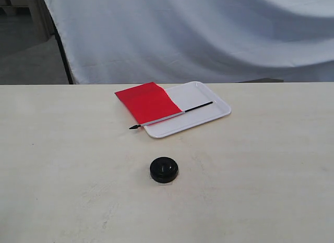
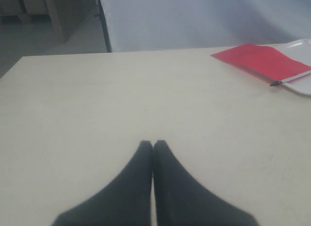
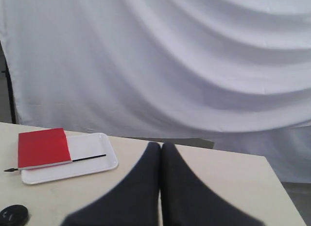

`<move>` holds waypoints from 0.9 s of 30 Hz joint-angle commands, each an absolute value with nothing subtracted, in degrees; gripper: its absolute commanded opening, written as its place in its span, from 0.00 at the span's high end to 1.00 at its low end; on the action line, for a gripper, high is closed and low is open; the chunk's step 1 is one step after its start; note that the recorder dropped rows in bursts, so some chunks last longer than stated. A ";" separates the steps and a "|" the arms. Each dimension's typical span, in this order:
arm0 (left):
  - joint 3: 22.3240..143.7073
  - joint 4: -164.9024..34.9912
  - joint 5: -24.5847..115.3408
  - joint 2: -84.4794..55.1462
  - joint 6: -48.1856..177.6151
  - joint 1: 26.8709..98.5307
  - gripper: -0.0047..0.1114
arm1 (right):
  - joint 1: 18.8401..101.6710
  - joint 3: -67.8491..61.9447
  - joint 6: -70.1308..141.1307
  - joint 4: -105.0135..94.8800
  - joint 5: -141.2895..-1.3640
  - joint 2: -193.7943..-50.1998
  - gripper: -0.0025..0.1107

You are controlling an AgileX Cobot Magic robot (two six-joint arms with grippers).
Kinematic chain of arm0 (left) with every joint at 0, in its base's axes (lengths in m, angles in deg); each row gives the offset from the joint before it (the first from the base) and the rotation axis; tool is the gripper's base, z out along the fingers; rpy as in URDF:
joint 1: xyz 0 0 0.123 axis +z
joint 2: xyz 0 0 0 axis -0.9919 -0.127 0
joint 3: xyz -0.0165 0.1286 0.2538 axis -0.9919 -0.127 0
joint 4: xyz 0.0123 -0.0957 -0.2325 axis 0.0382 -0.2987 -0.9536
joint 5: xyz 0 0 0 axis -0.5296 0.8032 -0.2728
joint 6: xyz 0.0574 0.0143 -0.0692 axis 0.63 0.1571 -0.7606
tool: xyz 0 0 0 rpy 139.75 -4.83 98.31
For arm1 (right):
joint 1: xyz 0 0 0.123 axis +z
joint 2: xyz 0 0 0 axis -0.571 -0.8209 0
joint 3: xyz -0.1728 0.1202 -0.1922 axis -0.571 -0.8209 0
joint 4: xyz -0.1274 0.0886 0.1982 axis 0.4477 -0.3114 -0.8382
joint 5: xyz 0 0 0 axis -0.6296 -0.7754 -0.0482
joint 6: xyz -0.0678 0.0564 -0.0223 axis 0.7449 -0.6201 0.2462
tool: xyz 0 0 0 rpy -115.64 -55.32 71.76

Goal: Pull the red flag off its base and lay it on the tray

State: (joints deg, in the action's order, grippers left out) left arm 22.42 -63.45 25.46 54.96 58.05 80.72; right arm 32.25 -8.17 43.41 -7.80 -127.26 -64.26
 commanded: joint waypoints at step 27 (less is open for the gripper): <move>22.32 -63.31 25.72 55.15 57.69 80.84 0.96 | 33.88 -38.97 43.40 -6.56 -98.89 -50.20 0.98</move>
State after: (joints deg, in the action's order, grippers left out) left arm 22.42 -63.45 25.46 54.96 58.05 80.72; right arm 33.75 -33.46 43.41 -6.06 -106.63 -50.37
